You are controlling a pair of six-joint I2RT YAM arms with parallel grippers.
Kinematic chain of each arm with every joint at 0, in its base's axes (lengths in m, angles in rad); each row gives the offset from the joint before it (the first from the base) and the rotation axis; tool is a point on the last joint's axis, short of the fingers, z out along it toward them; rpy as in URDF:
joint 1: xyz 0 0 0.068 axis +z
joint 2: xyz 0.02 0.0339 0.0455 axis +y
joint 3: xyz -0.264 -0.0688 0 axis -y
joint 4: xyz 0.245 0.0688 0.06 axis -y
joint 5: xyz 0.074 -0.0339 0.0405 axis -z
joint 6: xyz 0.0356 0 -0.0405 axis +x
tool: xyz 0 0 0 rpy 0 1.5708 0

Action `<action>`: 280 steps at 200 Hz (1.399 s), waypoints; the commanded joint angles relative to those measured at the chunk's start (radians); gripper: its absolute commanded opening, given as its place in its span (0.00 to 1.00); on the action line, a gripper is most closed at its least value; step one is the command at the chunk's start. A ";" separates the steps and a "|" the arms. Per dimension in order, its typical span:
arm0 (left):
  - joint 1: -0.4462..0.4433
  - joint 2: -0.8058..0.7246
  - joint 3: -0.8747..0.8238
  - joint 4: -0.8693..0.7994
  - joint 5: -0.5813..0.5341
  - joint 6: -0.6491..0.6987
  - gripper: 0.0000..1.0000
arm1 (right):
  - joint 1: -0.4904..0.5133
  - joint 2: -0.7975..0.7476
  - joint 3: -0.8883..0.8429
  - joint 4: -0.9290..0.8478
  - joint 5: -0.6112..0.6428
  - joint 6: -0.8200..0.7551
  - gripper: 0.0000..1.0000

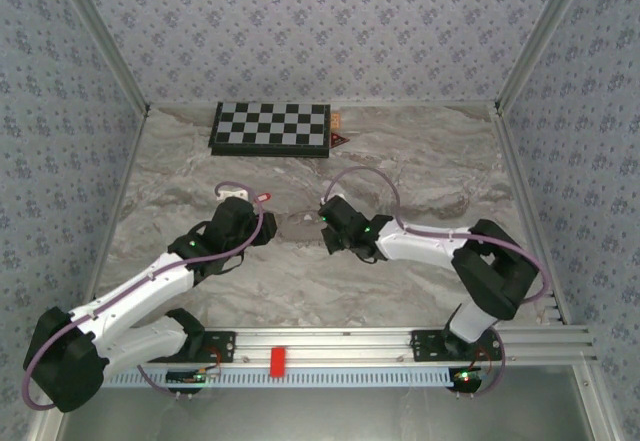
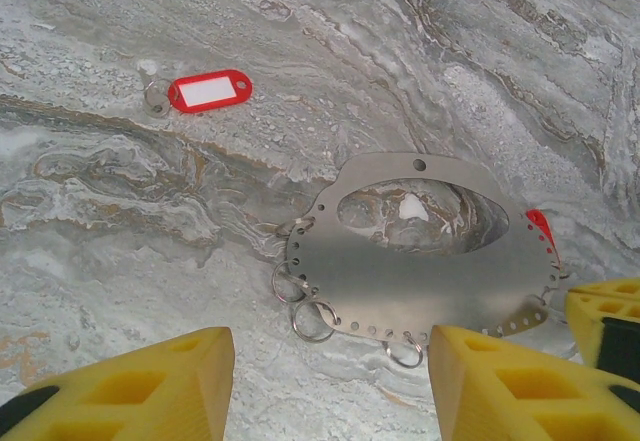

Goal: Put the keys on the keyring

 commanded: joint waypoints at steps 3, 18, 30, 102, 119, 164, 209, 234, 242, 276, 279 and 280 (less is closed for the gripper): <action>0.008 -0.025 0.000 0.023 0.010 0.001 0.54 | -0.017 -0.071 -0.026 0.045 -0.032 -0.024 0.00; 0.007 -0.026 -0.002 0.023 0.011 0.000 0.54 | -0.029 -0.080 -0.026 0.041 -0.053 -0.025 0.00; 0.007 -0.027 -0.004 0.024 0.013 0.001 0.54 | -0.033 -0.079 -0.027 0.043 -0.058 -0.025 0.00; 0.007 -0.027 0.008 0.049 0.047 0.024 0.54 | -0.050 -0.195 -0.138 0.209 -0.089 -0.101 0.00; 0.007 -0.031 0.021 0.051 0.047 0.037 0.54 | -0.066 -0.269 -0.158 0.257 -0.130 -0.157 0.00; 0.007 -0.039 0.054 0.083 0.065 0.080 0.55 | -0.169 -0.418 -0.166 0.342 -0.320 -0.241 0.00; 0.008 -0.058 0.064 0.160 0.094 0.147 0.61 | -0.266 -0.480 -0.153 0.417 -0.512 -0.275 0.00; 0.007 -0.071 0.052 0.249 0.159 0.198 0.62 | -0.325 -0.478 -0.154 0.489 -0.664 -0.245 0.00; 0.007 -0.074 0.052 0.269 0.180 0.214 0.62 | -0.336 -0.476 -0.159 0.520 -0.697 -0.227 0.00; 0.007 -0.071 0.091 0.294 0.288 0.291 0.61 | -0.368 -0.455 -0.163 0.622 -0.809 -0.170 0.00; 0.007 -0.071 0.095 0.293 0.296 0.295 0.61 | -0.370 -0.454 -0.162 0.631 -0.820 -0.163 0.00; 0.007 -0.071 0.096 0.295 0.299 0.297 0.61 | -0.371 -0.454 -0.162 0.633 -0.824 -0.160 0.00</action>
